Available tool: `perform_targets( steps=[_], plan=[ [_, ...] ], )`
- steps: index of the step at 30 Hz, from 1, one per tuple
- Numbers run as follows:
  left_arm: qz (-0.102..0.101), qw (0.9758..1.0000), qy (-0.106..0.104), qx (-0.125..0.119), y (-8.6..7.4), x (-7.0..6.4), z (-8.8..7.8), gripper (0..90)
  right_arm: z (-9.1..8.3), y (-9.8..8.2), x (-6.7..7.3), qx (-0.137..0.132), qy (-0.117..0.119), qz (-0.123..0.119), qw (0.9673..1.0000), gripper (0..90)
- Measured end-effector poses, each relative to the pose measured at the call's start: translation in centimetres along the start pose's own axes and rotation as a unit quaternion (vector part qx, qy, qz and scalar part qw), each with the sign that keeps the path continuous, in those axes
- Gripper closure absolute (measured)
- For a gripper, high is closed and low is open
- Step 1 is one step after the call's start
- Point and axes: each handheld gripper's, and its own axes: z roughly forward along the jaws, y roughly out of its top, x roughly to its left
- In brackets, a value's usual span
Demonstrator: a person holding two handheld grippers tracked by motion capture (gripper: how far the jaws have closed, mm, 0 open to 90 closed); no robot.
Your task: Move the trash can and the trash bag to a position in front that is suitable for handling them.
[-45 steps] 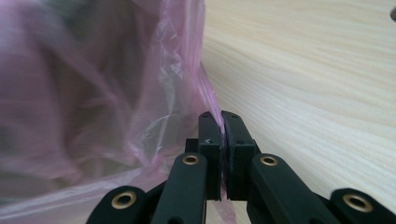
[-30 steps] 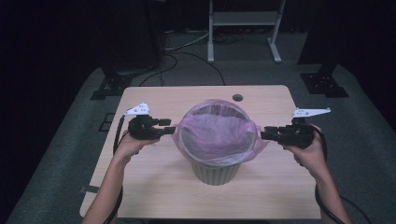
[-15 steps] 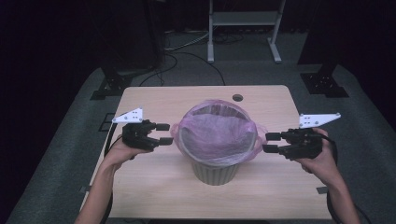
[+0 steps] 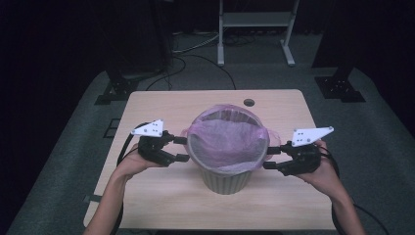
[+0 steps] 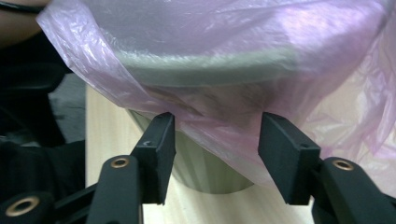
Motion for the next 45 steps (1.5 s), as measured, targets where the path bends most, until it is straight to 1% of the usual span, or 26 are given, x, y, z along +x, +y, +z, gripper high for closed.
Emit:
perform_targets(
  steps=[2, 4, 5, 7, 9, 10, 12, 14, 16, 19, 21, 26, 27, 28, 30, 31, 34, 35, 36, 37, 38, 39, 41, 42, 43, 45],
  plan=[
    [0.003, 1.0, -0.001, 0.003, 0.0, -0.1, 0.3, 38.6, 0.2, 0.1, 0.4, 0.0, -0.011, -0.007, 0.9999, 51.5],
    [0.007, 1.0, -0.002, 0.007, 0.1, -0.2, 0.6, 42.5, 0.3, 0.3, 0.7, -0.001, -0.015, -0.012, 0.9998, 56.1],
    [0.01, 0.9999, 0.001, 0.009, 0.1, -0.3, 0.7, 43.7, 0.4, 0.4, 0.9, 0.001, -0.02, -0.012, 0.9997, 59.0],
    [0.015, 0.9998, 0.005, 0.01, 0.2, -0.5, 0.8, 49.8, 0.5, 0.4, 1.1, 0.004, -0.032, -0.007, 0.9995, 65.3],
    [0.024, 0.9995, 0.011, 0.014, 0.2, -0.6, 0.7, 58.0, 0.5, 0.2, 1.2, 0.001, -0.037, -0.005, 0.9993, 71.5],
    [0.025, 0.9995, 0.012, 0.015, 0.2, -0.6, 0.7, 62.0, 0.5, 0.1, 1.2, -0.002, -0.037, -0.001, 0.9993, 75.2],
    [0.028, 0.9993, 0.017, 0.015, 0.2, -0.7, 0.7, 73.3, 0.4, 0.0, 1.3, -0.007, -0.039, 0.005, 0.9992, 82.7],
    [0.027, 0.9994, 0.015, 0.012, 0.2, -0.8, 0.9, 83.9, 0.4, 0.0, 1.4, -0.01, -0.044, 0.009, 0.999, 89.8],
    [0.028, 0.9995, 0.012, 0.011, 0.1, -0.9, 0.9, 89.7, 0.3, -0.1, 1.3, -0.011, -0.039, 0.017, 0.999, 90.0],
    [0.025, 0.9996, 0.006, 0.009, -0.3, -1.0, 1.2, 90.0, 0.5, -0.3, 1.3, -0.009, -0.025, 0.026, 0.9993, 90.0],
    [0.023, 0.9997, 0.001, 0.009, -0.7, -1.1, 1.4, 90.0, 0.8, -0.6, 1.3, -0.002, -0.017, 0.028, 0.9995, 90.0],
    [0.014, 0.9998, -0.015, -0.003, -1.6, -1.4, 1.5, 90.0, 1.3, -1.5, 1.3, 0.002, 0.009, 0.037, 0.9993, 90.0],
    [0.018, 0.9995, -0.024, -0.007, -1.7, -1.6, 1.5, 90.0, 1.3, -1.6, 1.4, 0.003, 0.017, 0.039, 0.9991, 90.0],
    [0.022, 0.9993, -0.03, -0.009, -1.7, -1.8, 1.5, 90.0, 1.3, -1.7, 1.6, 0.007, 0.021, 0.034, 0.9992, 90.0],
    [0.03, 0.9992, -0.028, 0.006, -1.8, -2.1, 1.6, 90.0, 1.5, -1.9, 2.0, 0.023, 0.023, 0.027, 0.9991, 90.0],
    [0.028, 0.9992, -0.025, 0.012, -2.0, -2.1, 1.8, 90.0, 1.6, -2.0, 2.1, 0.032, 0.021, 0.026, 0.9989, 90.0],
    [0.017, 0.9994, -0.027, 0.012, -2.5, -1.8, 2.0, 90.0, 2.0, -2.4, 1.7, 0.041, 0.022, 0.037, 0.9982, 90.0],
    [0.018, 0.9993, -0.027, 0.017, -2.6, -1.7, 2.1, 90.0, 2.1, -2.6, 1.5, 0.041, 0.022, 0.04, 0.9981, 90.0],
    [0.019, 0.9991, -0.022, 0.03, -2.8, -1.8, 2.4, 90.0, 2.2, -2.7, 1.4, 0.046, 0.019, 0.043, 0.9978, 90.0],
    [0.019, 0.9987, -0.02, 0.043, -3.0, -1.8, 2.6, 90.0, 2.5, -2.9, 1.3, 0.063, 0.007, 0.039, 0.9972, 90.0],
    [0.017, 0.9984, -0.019, 0.051, -3.4, -1.8, 2.8, 90.0, 2.9, -3.2, 1.3, 0.08, 0.002, 0.038, 0.9961, 90.0],
    [0.012, 0.9982, -0.018, 0.056, -3.7, -1.7, 2.9, 90.0, 3.3, -3.6, 1.2, 0.089, 0.004, 0.04, 0.9952, 90.0],
    [0.002, 0.9979, -0.011, 0.063, -4.4, -1.4, 3.1, 90.0, 3.9, -4.2, 1.0, 0.102, 0.001, 0.042, 0.9939, 90.0],
    [-0.002, 0.9978, -0.009, 0.066, -4.7, -1.2, 3.1, 90.0, 4.1, -4.5, 0.9, 0.105, 0.003, 0.048, 0.9933, 90.0],
    [-0.002, 0.9973, -0.004, 0.073, -5.0, -1.1, 3.2, 90.0, 4.3, -4.8, 0.7, 0.108, 0.003, 0.053, 0.9928, 90.0],
    [-0.01, 0.9966, 0.001, 0.082, -5.7, -1.0, 3.3, 90.0, 4.5, -5.4, 0.4, 0.117, -0.001, 0.058, 0.9915, 90.0]
  ],
)
